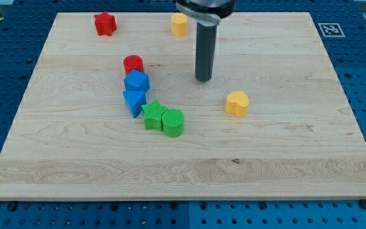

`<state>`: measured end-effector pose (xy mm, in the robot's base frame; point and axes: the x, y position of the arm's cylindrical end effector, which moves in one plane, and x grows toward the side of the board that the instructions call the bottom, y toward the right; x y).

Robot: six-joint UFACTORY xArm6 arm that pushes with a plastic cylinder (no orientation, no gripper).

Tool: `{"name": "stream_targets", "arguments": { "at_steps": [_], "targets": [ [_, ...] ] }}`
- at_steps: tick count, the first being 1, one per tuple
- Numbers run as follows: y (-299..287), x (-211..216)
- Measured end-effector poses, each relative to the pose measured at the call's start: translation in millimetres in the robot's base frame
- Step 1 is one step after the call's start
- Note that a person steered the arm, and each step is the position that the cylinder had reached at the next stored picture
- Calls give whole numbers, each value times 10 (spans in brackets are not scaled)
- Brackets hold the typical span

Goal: Slightly push the yellow heart towards the right side of the board

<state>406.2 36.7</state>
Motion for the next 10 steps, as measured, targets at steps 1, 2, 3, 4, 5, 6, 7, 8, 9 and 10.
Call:
{"name": "stream_targets", "arguments": {
  "at_steps": [1, 2, 3, 4, 5, 6, 7, 8, 9, 10],
  "targets": [
    [0, 107],
    [17, 307],
    [67, 566],
    [150, 616],
    [321, 679],
    [486, 891],
    [678, 968],
    [945, 968],
    [989, 968],
    [1002, 968]
  ]
}}
